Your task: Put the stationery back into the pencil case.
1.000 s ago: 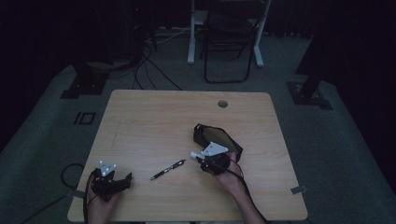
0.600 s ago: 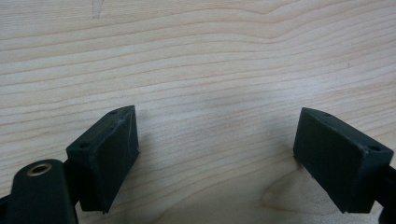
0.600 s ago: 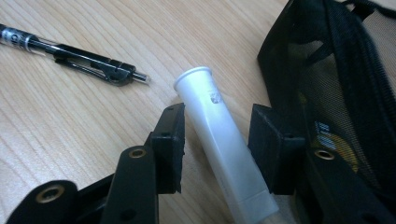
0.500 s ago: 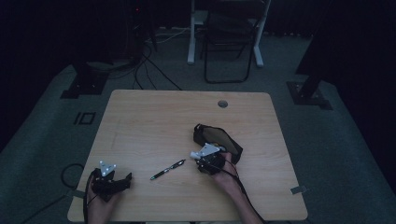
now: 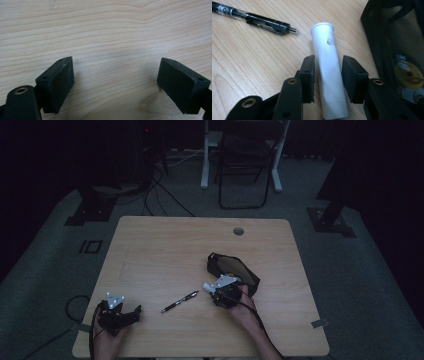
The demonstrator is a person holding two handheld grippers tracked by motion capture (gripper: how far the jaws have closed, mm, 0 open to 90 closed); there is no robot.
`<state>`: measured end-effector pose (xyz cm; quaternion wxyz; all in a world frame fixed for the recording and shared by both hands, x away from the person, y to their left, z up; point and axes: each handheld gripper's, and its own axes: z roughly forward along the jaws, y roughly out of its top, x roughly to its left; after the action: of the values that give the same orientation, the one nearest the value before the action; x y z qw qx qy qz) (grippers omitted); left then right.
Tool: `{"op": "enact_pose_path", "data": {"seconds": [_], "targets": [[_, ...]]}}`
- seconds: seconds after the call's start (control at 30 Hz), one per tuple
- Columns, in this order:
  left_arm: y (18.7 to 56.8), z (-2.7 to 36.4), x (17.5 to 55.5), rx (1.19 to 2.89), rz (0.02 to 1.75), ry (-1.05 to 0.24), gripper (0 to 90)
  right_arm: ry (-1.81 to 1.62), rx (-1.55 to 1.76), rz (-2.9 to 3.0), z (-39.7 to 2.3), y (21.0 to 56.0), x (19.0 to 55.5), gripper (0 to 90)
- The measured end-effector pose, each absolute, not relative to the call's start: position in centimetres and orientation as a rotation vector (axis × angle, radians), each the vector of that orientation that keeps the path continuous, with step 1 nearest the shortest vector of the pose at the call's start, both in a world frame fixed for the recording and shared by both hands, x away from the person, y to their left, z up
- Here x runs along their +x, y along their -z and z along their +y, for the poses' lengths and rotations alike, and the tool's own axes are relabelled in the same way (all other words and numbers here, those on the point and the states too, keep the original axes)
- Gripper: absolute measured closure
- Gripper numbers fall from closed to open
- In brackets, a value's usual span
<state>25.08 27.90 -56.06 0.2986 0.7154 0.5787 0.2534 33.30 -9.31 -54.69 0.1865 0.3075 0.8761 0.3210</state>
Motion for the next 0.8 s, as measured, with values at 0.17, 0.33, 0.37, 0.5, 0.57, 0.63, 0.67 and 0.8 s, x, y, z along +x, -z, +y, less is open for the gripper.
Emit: {"op": "enact_pose_path", "data": {"seconds": [0.17,0.33,0.37,0.5,0.57,0.63,0.67,0.8], "targets": [[56.1,27.9,25.1,1.900,1.537,-0.674,14.4,-0.923,0.895,2.493,-9.5,54.9,33.4,69.3],[56.1,27.9,25.1,1.900,1.537,-0.673,14.4,-0.917,0.907,2.501,-9.5,54.8,33.5,70.3],[56.1,27.9,25.1,1.900,1.537,-0.674,14.4,-0.912,0.901,2.501,-9.4,54.8,33.4,70.4],[56.1,27.9,25.1,1.901,1.537,-0.673,14.4,-0.902,0.884,2.497,-9.3,54.8,33.3,70.6],[56.1,27.9,25.1,1.901,1.537,-0.673,14.4,-0.905,0.880,2.496,-9.3,54.7,33.1,70.6],[56.1,27.9,25.1,1.901,1.537,-0.673,14.4,-0.914,0.869,2.490,-9.4,54.5,33.0,70.6],[56.1,27.9,25.1,1.901,1.537,-0.673,14.4,-0.917,0.865,2.487,-9.4,54.3,32.9,70.6],[56.1,27.9,25.1,1.901,1.537,-0.673,14.4,-0.931,0.842,2.468,-9.6,53.1,32.7,70.6]]}}
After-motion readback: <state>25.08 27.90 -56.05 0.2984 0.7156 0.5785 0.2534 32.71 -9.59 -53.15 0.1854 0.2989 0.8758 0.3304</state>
